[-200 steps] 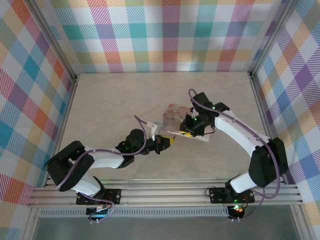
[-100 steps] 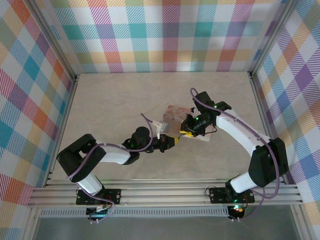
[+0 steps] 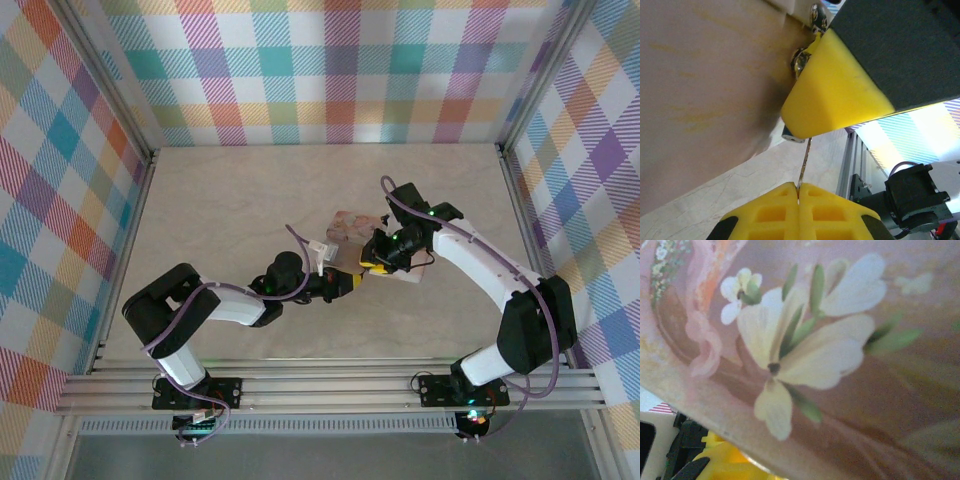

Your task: Unlock the padlock with the key

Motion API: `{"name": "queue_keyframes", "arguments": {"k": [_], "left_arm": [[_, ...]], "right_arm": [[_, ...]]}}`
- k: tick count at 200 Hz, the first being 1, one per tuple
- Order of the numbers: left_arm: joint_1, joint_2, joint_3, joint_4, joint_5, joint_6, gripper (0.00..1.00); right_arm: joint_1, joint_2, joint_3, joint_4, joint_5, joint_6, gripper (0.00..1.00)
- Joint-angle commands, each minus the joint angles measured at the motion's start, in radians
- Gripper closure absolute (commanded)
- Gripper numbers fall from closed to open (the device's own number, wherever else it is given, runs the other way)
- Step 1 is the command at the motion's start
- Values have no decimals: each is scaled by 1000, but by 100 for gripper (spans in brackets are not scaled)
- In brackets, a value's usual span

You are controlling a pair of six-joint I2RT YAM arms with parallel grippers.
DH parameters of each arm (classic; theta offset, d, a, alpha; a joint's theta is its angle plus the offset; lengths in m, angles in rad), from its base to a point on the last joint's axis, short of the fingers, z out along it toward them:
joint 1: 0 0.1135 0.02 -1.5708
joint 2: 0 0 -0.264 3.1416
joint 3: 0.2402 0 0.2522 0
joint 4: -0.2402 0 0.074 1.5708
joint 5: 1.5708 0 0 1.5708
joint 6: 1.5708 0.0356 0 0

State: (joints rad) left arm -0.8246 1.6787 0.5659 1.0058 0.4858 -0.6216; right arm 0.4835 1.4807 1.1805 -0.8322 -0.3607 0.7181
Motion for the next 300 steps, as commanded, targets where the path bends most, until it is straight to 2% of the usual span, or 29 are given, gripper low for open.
{"name": "queue_keyframes", "arguments": {"k": [1, 120, 300], "left_arm": [[-15, 15, -18, 79, 7, -17, 100], [-15, 35, -40, 97, -11, -49, 100], [-15, 26, 31, 100, -7, -65, 100]], "right_arm": [[-4, -20, 19, 16, -33, -29, 100], [-11, -27, 14, 11, -32, -46, 100], [-11, -66, -39, 19, -30, -20, 100]]}}
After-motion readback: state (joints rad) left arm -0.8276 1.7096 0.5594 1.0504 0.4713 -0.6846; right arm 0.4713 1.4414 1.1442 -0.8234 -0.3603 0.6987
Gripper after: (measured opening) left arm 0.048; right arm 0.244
